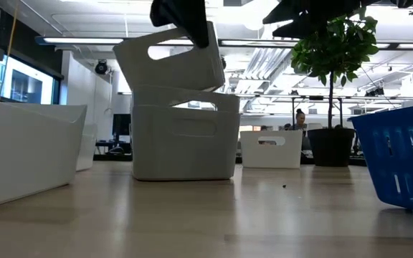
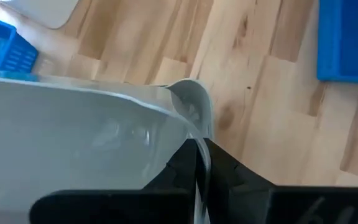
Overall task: Stack baskets by color
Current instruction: Stack the top gray bin on top of the middle gray bins
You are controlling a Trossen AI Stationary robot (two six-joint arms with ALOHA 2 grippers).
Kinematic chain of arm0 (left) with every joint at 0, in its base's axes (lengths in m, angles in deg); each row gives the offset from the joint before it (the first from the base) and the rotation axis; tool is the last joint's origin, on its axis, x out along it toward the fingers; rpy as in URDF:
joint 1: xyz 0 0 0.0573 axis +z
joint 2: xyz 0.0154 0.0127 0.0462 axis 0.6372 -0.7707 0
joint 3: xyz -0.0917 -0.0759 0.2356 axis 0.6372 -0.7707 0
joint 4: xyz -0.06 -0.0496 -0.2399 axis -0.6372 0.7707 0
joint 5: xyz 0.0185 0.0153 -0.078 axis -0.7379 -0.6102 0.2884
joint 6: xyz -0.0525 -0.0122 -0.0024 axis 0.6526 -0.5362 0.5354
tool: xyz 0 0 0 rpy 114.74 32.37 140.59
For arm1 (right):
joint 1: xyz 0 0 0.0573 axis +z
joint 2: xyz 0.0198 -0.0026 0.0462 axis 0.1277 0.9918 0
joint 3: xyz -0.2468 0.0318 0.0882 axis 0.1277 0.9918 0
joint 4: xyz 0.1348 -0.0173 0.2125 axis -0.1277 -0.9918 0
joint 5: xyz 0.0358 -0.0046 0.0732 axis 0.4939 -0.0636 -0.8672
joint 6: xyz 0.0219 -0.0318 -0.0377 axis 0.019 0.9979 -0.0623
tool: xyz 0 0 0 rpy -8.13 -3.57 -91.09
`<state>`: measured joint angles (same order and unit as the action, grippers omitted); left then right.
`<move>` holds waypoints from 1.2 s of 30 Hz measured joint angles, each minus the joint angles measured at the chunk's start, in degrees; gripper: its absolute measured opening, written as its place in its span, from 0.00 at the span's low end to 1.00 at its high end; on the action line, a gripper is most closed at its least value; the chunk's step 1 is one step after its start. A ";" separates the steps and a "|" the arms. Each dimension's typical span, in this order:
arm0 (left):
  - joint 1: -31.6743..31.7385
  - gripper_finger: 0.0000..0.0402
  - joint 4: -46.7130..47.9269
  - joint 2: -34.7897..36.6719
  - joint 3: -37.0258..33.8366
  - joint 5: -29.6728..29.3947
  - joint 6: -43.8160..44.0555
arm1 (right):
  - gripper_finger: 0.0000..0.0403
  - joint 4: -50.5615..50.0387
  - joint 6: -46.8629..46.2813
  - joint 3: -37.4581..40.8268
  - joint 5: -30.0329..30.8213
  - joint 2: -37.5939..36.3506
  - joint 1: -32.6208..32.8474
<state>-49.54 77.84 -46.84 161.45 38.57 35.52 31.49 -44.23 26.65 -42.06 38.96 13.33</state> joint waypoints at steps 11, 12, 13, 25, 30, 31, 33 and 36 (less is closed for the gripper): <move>-1.70 0.00 5.11 0.33 0.00 4.26 3.19 | 0.60 -2.63 -0.59 0.00 1.27 0.00 -0.02; -1.79 0.00 5.16 0.33 0.00 4.21 3.07 | 0.60 -2.69 -0.59 0.00 1.27 0.00 -0.02; -1.79 0.00 5.11 0.33 0.00 4.09 2.77 | 0.60 -2.69 -0.59 0.00 1.27 0.00 -0.02; 0.94 0.00 9.30 0.33 0.00 7.00 -4.07 | 0.60 -3.43 -0.59 0.02 1.29 0.00 -0.02; 1.86 0.00 10.78 0.06 0.00 7.89 -6.88 | 0.60 -3.41 -0.59 0.02 1.29 0.00 -0.02; 2.01 0.00 11.56 0.00 -0.01 7.87 -7.39 | 0.60 -3.41 -0.59 0.04 1.29 0.00 -0.02; 2.14 0.00 11.27 0.00 -0.02 7.85 -8.30 | 0.60 -3.54 -0.59 0.04 1.29 0.00 -0.02; 2.16 0.00 11.41 0.11 -0.02 7.88 -9.97 | 0.60 -4.23 -0.59 0.04 1.31 0.00 -0.02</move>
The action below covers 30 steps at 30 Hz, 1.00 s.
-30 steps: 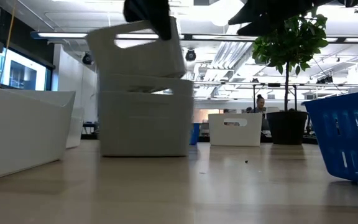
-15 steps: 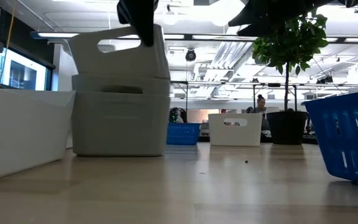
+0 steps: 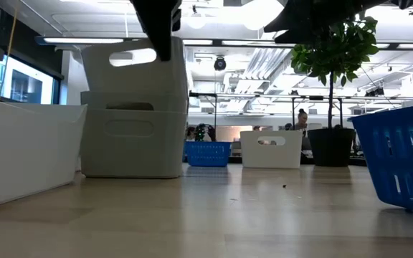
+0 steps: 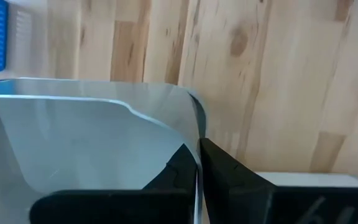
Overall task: Stack baskets by color
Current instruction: Stack the top gray bin on top of the middle gray bins
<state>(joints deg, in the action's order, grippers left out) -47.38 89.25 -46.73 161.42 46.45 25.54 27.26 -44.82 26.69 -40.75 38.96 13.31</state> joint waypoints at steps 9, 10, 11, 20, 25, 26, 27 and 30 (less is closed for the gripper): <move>0.07 0.00 3.23 -1.20 0.00 0.28 -3.31 | 0.60 -0.83 -0.28 0.00 0.01 0.00 0.00; 0.07 0.00 3.01 -1.20 0.00 0.26 -3.57 | 0.60 -0.82 -0.48 0.00 0.03 0.00 -0.01; 0.07 0.00 2.91 -1.23 0.00 0.26 -3.78 | 0.60 -0.84 -0.46 0.00 0.01 0.00 -0.01; 0.40 0.00 2.45 -1.27 0.00 1.84 -3.58 | 0.60 -0.82 -0.51 0.00 0.07 0.00 0.00; 0.40 0.02 2.24 -1.29 0.00 1.86 -5.77 | 0.60 -0.82 -0.56 0.00 0.05 0.00 0.00; 0.40 0.03 2.25 -1.29 0.00 1.83 -5.94 | 0.60 -0.82 -0.52 0.00 0.05 0.00 -0.02; 0.40 0.04 2.23 -1.29 0.00 1.69 -5.98 | 0.60 -0.82 -0.52 0.00 0.05 0.00 0.00; 0.40 0.11 2.18 -1.29 0.00 1.39 -5.99 | 0.60 -0.82 -0.50 0.00 0.05 0.00 -0.01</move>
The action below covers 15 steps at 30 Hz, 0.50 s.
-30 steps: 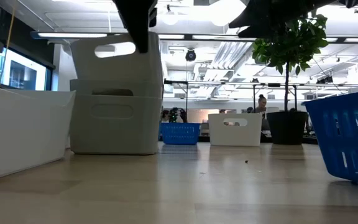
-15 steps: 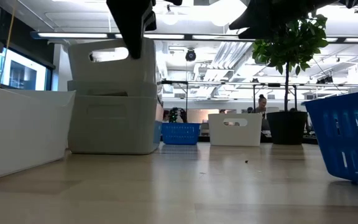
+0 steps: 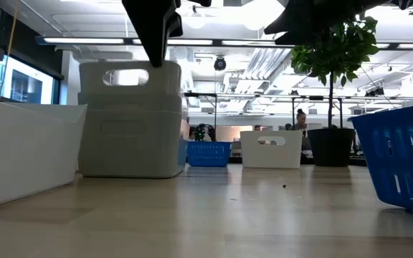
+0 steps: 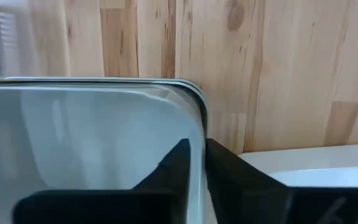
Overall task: Stack baskets by color
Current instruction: Stack the top gray bin on top of the middle gray bins, then stack the bottom white bin on top of the middle white bin
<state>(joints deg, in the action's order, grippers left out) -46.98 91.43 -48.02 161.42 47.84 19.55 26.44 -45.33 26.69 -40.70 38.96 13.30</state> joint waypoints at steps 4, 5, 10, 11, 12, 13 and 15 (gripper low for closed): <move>0.00 0.23 -0.04 0.16 0.00 -0.98 -0.02 | 0.60 0.00 0.02 0.00 -0.02 0.00 -0.01; 0.01 0.27 -0.19 0.28 0.00 -1.28 -0.02 | 0.60 0.00 0.00 0.00 0.00 0.00 -0.01; 0.90 0.41 0.83 0.33 2.96 -0.78 -0.58 | 0.60 0.01 0.02 0.00 -0.02 0.00 0.00; 1.17 0.43 0.81 0.37 4.23 -0.35 -1.51 | 0.60 0.02 0.02 0.00 -0.04 0.00 -0.01; 1.49 0.45 0.95 0.37 5.63 0.21 -2.25 | 0.60 0.03 0.01 0.00 -0.07 0.00 0.00; 1.74 0.47 1.28 0.46 7.16 0.41 -2.78 | 0.60 0.04 -0.07 0.00 -0.14 0.00 0.01; 2.33 0.49 1.67 1.42 10.33 0.41 -3.70 | 0.60 0.03 -0.06 0.00 -0.31 0.00 0.01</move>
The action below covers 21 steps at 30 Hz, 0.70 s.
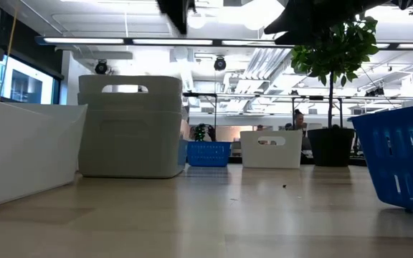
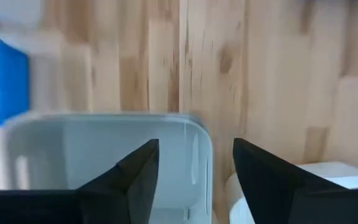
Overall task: Stack baskets by color
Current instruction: Stack the bottom white bin on top of the middle white bin
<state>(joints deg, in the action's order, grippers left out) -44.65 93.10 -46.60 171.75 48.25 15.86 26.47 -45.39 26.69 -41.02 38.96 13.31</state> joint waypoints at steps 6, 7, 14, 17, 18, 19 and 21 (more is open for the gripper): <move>2.32 0.48 -8.87 9.54 0.46 -4.13 -0.98 | 0.60 0.07 0.00 0.00 -3.16 0.00 -0.02; 2.80 0.47 -10.80 11.94 -0.78 -4.93 -0.82 | 0.60 0.16 0.01 0.00 -4.16 0.02 0.00; 4.86 0.47 -29.10 30.72 -16.62 -9.71 0.23 | 0.60 2.18 -0.27 0.00 -9.93 0.02 0.01; 4.84 0.47 -38.55 39.45 -27.16 -10.06 0.74 | 0.60 3.47 -2.13 0.00 -12.07 0.00 0.00; 4.84 0.47 -42.16 42.39 -30.89 -10.10 0.72 | 0.60 3.85 -2.51 0.00 -12.96 0.02 0.00; 4.84 0.47 -45.33 45.24 -34.54 -10.11 0.70 | 0.60 4.23 -2.49 0.00 -14.09 0.02 0.00; 4.84 0.47 -51.40 50.59 -41.80 -9.93 0.29 | 0.60 4.85 -2.21 0.00 -15.69 0.02 0.00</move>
<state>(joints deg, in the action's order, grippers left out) -39.82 41.71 3.99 129.95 38.32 16.15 31.32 -47.60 26.69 -56.70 38.98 13.31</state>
